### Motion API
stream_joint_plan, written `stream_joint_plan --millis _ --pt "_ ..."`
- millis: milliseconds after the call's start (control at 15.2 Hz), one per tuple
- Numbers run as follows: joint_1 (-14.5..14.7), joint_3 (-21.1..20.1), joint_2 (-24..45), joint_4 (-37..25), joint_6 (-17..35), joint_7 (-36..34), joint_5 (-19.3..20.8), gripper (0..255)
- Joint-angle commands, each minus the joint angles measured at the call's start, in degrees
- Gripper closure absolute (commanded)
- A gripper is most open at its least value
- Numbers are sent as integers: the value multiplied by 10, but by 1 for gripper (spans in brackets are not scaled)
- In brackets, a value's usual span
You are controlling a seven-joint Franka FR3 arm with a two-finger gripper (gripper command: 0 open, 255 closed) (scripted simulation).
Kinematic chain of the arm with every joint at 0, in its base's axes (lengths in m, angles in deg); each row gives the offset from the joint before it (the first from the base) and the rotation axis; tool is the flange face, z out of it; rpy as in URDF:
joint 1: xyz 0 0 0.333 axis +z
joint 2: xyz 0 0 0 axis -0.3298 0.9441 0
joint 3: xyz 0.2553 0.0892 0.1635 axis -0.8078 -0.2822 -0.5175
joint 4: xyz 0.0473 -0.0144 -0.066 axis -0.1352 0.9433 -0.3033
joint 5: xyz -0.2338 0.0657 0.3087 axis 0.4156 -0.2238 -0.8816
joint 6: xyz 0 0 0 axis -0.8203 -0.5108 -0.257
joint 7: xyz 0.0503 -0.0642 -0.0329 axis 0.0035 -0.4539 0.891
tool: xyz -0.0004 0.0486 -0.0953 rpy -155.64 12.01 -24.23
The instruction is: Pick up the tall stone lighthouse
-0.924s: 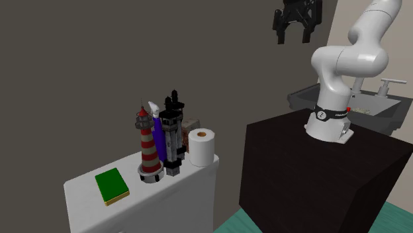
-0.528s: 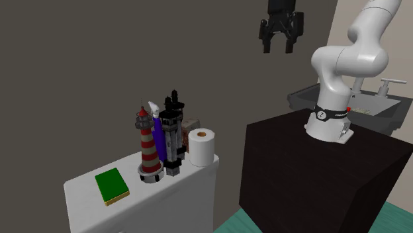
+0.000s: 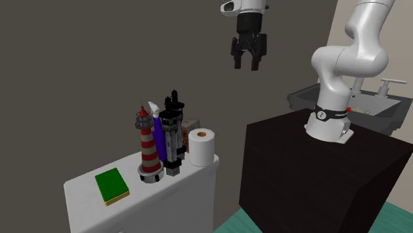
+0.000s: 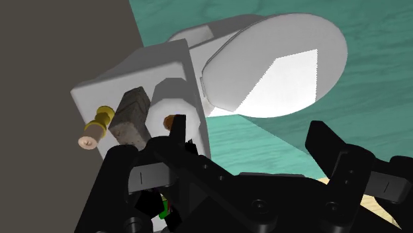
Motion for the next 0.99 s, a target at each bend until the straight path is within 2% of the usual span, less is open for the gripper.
stream_joint_plan --millis 0,396,924 --pt "1 12 35 -10 33 17 -7 0" --pt "3 45 157 -72 112 82 -52 0" --pt "-15 61 330 -201 169 179 -150 0"
